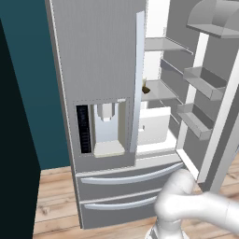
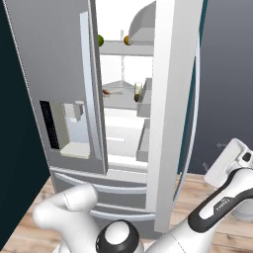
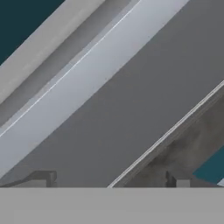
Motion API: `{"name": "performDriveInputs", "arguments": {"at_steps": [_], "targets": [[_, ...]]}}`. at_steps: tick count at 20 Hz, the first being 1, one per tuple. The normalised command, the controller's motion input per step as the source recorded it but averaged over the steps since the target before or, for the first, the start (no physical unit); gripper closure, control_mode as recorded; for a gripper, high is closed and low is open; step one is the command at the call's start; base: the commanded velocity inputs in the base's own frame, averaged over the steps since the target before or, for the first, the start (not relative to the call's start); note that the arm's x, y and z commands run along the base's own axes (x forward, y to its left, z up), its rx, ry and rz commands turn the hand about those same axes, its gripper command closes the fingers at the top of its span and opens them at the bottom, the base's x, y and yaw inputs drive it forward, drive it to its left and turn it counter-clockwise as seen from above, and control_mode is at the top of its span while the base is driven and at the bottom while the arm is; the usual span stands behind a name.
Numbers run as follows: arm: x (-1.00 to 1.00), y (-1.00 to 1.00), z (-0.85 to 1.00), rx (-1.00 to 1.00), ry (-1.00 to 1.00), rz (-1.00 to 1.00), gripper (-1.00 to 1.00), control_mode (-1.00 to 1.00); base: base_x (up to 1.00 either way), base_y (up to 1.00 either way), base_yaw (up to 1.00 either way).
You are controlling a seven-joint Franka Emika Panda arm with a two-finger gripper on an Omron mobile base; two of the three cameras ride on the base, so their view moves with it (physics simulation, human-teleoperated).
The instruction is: Place the tupperware on the second highest shelf of the fridge. Make space for the tupperware among the existing items by rearranging them on the shelves if needed. Close the fridge door when finished.
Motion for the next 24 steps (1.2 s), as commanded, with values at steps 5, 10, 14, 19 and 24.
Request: {"name": "performDriveInputs", "arguments": {"at_steps": [5,10,14,19,24], "targets": [[0.59,-0.25,-0.52,-0.03,0.01,0.0,-1.0,-1.0,0.0,0.0,0.0],[0.65,-0.02,-0.29,-0.03,0.0,0.05,-1.0,-1.0,0.0,0.0,0.0],[0.72,0.04,-0.15,-0.03,0.0,0.12,-1.0,-1.0,0.0,0.0,0.0],[0.38,0.52,-0.04,-0.07,0.0,0.2,-1.0,-1.0,0.0,0.0,0.0],[-0.25,1.0,-0.11,-0.26,-0.01,0.34,-1.0,-1.0,0.0,0.0,0.0]]}}
